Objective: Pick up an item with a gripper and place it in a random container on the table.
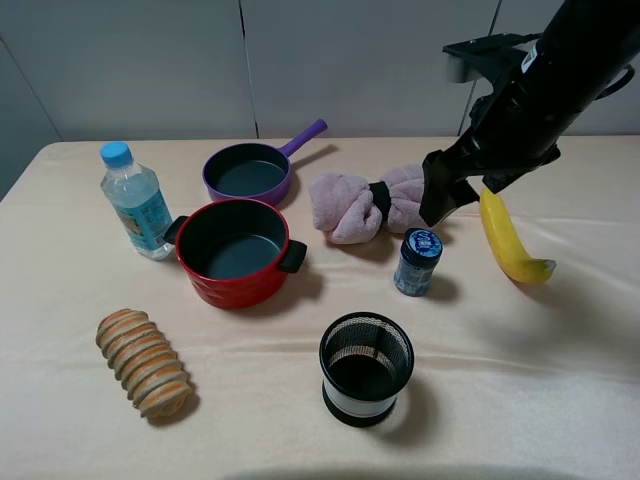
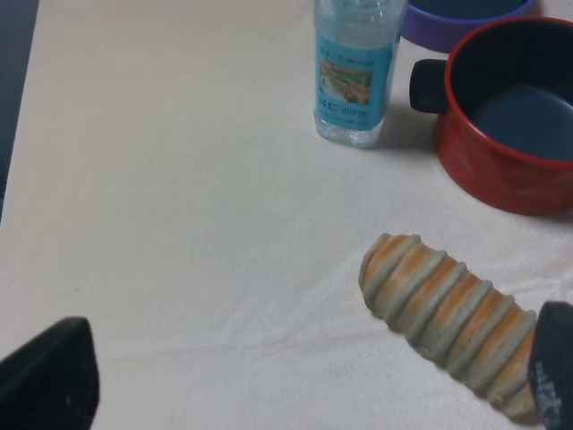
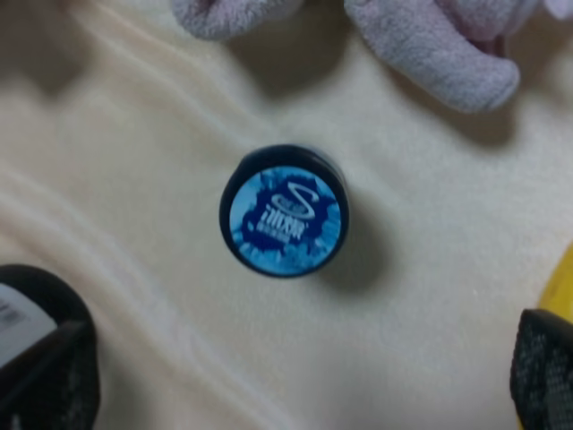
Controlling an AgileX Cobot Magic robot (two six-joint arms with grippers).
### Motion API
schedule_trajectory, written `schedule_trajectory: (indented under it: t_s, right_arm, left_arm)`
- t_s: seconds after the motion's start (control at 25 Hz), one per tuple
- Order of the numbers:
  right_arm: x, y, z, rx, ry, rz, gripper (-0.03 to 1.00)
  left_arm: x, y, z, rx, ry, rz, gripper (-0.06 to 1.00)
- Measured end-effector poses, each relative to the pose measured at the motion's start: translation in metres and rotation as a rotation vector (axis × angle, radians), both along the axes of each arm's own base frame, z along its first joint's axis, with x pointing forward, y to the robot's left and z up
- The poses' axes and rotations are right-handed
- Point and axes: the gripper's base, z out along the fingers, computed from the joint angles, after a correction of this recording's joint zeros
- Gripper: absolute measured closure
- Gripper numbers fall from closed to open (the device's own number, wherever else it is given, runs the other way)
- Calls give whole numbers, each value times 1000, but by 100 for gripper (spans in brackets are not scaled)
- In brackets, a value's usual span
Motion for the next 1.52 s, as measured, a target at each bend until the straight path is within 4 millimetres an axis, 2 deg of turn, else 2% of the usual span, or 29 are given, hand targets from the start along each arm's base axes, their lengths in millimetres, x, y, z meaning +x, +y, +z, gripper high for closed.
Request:
schedule_trajectory:
  t_s: [0.92,1.52]
  right_arm:
    - [28,15,-73,-31,91,52,27]
    - [37,19,-121,-62,150,54,27]
  left_arm:
    - [0,0,0,0,0,0,-3]
    - [0,0,0,0,0,0,-3]
